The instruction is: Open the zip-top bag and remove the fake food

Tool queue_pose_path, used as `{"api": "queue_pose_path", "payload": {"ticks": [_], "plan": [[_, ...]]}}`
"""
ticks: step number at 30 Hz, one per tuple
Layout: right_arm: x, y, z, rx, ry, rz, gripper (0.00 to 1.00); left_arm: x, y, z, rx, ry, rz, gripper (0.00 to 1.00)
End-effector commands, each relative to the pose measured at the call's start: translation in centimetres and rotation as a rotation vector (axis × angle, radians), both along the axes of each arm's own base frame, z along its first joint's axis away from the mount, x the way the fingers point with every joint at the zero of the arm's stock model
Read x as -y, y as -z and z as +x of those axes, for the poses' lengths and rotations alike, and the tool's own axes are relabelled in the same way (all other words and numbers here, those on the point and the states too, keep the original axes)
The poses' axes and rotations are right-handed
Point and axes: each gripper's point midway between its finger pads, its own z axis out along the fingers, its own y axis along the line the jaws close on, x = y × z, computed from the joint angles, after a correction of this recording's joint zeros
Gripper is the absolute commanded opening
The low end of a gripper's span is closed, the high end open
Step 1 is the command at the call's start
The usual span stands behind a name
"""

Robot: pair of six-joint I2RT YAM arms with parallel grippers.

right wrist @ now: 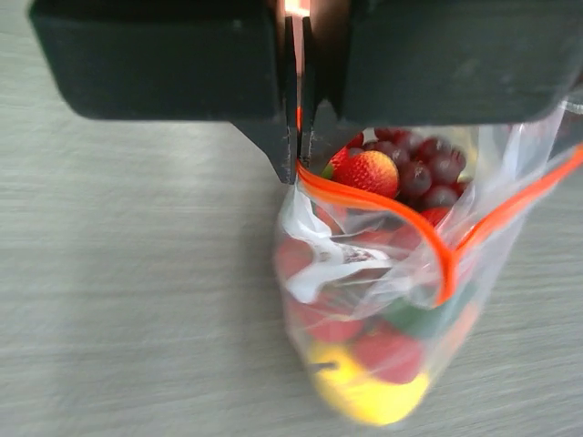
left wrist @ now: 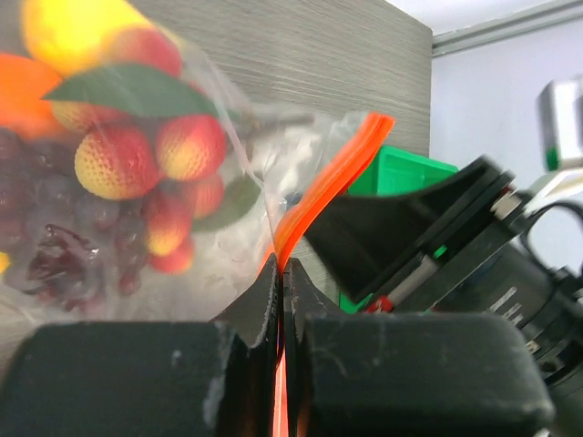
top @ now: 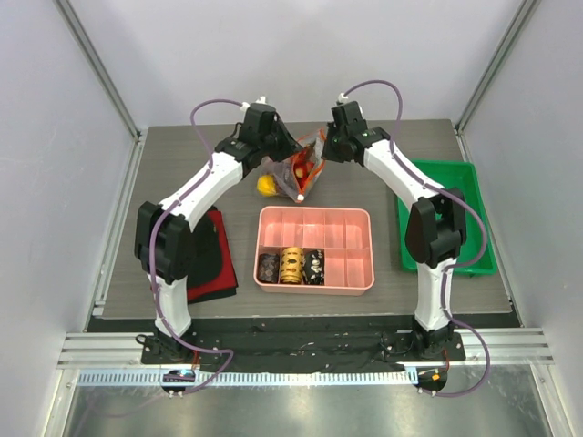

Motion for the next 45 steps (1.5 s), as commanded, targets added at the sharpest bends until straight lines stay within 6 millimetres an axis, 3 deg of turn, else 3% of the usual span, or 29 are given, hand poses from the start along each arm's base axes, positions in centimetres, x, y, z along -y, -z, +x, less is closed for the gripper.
{"api": "queue_pose_path", "payload": {"ticks": [1, 3, 6, 7, 10, 15, 17, 18, 21, 25, 29, 38, 43, 45], "plan": [[1.9, -2.3, 2.2, 0.078, 0.009, -0.157, 0.02, -0.8, -4.1, 0.6, 0.082, -0.059, -0.086, 0.0], [3.0, -2.9, 2.3, 0.067, 0.041, -0.207, 0.06, -0.5, -4.0, 1.0, 0.079, -0.067, -0.104, 0.0], [4.0, -3.3, 1.9, 0.037, 0.064, -0.262, 0.23, 0.0, -4.4, 1.8, 0.087, -0.076, -0.143, 0.0], [4.1, -3.4, 1.7, 0.029, 0.064, -0.267, 0.36, 0.0, -4.7, 2.1, 0.093, -0.084, -0.16, 0.0], [3.6, -4.8, 0.7, 0.018, 0.041, -0.234, 0.46, 0.3, -5.3, 2.8, 0.091, -0.086, -0.207, 0.0], [1.4, -8.2, -1.6, 0.018, 0.052, -0.054, 0.46, 1.4, -6.2, 3.4, 0.11, -0.034, -0.261, 0.0], [-0.6, -9.5, -2.5, 0.024, 0.031, 0.041, 0.38, 1.6, -6.2, 3.4, 0.11, -0.013, -0.273, 0.0], [-1.0, -8.6, -2.9, -0.004, 0.026, 0.067, 0.26, 1.7, -6.4, 3.4, 0.112, -0.004, -0.278, 0.0], [-3.0, -8.6, -3.2, -0.005, 0.002, 0.177, 0.19, 1.8, -6.3, 3.3, 0.118, 0.019, -0.275, 0.0], [-4.5, -8.0, -2.3, -0.012, -0.003, 0.249, 0.2, 2.1, -5.9, 3.1, 0.112, 0.048, -0.268, 0.0], [-6.1, -6.2, -1.2, -0.034, -0.009, 0.308, 0.3, 2.6, -6.5, 2.8, 0.122, 0.081, -0.292, 0.0], [-4.3, -2.7, 0.9, -0.026, 0.129, 0.272, 0.5, 2.5, -6.6, 2.1, 0.105, 0.084, -0.302, 0.0], [-4.0, -2.0, 2.9, 0.031, 0.152, 0.263, 0.53, 2.6, -6.2, 1.8, 0.077, 0.081, -0.33, 0.0], [-3.5, -1.2, 3.8, 0.015, 0.191, 0.282, 0.49, 2.7, -5.8, 1.6, 0.067, 0.086, -0.331, 0.0]]}}
